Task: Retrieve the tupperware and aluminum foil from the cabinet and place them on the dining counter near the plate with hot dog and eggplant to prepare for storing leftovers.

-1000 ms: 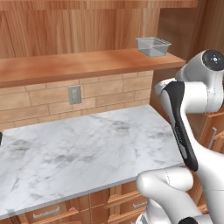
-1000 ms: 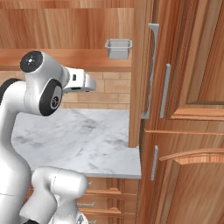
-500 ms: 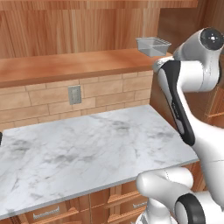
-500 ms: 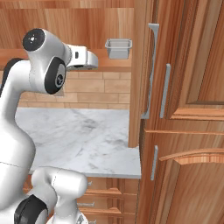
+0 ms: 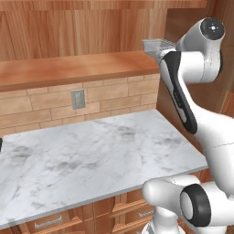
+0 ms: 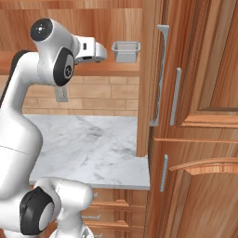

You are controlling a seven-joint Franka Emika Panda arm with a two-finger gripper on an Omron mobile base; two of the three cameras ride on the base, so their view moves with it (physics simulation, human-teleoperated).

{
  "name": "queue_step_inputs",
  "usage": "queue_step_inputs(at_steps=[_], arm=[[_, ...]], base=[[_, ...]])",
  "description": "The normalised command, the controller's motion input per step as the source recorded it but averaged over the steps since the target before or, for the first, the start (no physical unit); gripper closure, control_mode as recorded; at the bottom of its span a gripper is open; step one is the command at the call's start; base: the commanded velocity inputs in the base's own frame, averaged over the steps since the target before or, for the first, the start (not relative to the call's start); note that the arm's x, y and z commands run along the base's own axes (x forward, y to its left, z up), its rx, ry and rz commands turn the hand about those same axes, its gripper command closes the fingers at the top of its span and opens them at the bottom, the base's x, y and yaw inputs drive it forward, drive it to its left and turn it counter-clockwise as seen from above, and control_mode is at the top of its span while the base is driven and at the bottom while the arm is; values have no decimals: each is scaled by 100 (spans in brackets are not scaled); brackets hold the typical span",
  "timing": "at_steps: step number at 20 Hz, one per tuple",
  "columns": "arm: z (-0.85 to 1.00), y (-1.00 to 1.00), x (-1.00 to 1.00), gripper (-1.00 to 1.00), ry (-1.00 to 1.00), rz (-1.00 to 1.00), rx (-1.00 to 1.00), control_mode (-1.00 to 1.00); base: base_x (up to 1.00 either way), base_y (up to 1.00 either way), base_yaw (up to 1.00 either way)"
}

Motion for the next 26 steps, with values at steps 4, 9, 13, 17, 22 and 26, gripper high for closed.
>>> queue_step_inputs(at_steps=[4,9,13,17,22,26], arm=[[28,0,30,-100,-18,0,-1,-100],[2,0,38,-100,-8,0,0,-100],[0,0,45,-100,0,0,0,-100],[0,-5,44,-100,4,0,0,-100],[0,-11,50,-100,9,1,1,-100],[0,-19,54,-100,9,3,3,-100]], base=[[0,0,0],[0,0,0],[0,0,0],[0,0,0],[0,0,0],[0,0,0]])
